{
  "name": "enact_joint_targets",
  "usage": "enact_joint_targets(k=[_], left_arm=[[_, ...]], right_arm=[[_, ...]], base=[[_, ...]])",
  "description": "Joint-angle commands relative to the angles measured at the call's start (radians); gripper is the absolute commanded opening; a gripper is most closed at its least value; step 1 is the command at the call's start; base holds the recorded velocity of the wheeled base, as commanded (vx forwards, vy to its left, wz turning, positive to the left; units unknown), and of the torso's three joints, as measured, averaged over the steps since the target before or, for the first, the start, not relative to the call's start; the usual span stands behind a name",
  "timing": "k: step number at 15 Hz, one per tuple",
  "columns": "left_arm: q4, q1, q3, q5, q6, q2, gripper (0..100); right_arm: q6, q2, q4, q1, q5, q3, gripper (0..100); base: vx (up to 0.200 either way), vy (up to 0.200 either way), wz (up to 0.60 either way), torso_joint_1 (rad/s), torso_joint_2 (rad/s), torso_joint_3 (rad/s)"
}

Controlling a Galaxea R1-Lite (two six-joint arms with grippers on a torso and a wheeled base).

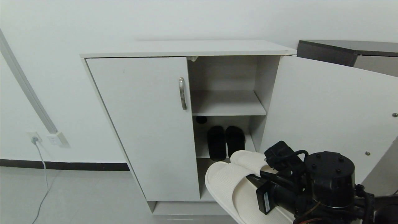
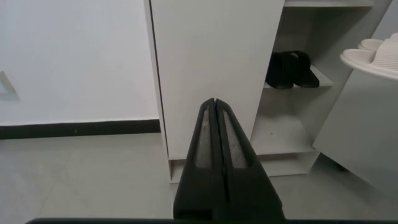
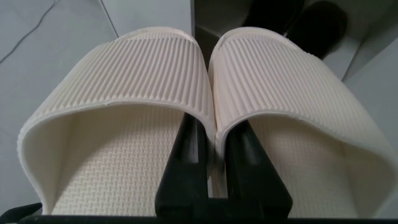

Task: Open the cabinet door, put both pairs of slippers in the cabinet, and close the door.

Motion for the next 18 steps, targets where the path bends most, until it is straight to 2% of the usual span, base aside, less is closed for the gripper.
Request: enact_joint_targets(k=[1,5,6,10,11,13,18], left_arm=[[-0.001,0.000,0.000,0.000,-0.001,0.001,0],[-0.001,-0.001,0.000,0.000,-0.001,0.001,0],[-0.001,0.000,0.000,0.000,-0.001,0.001,0],[0.000,-0.001,0.000,0.000,0.000,0.001,0],[-0.001,0.000,0.000,0.000,0.000,0.001,0],[0.000,0.000,0.000,0.000,0.002,0.001,0],[-0.001,0.000,0.000,0.000,0.000,0.001,0]], right_arm=[[0.000,0.004,-0.001,0.001,0.000,0.000,0],[0.000,0.023,-0.012,0.001,-0.015,-0.025,0],[0.000,0.038,-0.011,0.006,-0.058,-0.063,0],[0.097,0.224,0.064,0.125,-0.491,-0.287,0],[0.103,0.271,0.075,0.128,-0.572,-0.347,0],[0.108,0.296,0.117,0.128,-0.601,-0.445,0],[0.108,0.228,0.391,0.108,-0.626,-0.674,0]], base=[[0.000,0.000,0.00,0.000,0.00,0.000],[0.000,0.000,0.00,0.000,0.00,0.000],[0.000,0.000,0.00,0.000,0.00,0.000],[0.000,0.000,0.00,0.000,0.00,0.000],[0.000,0.000,0.00,0.000,0.00,0.000],[0.000,0.000,0.00,0.000,0.00,0.000],[0.000,0.000,0.00,0.000,0.00,0.000]])
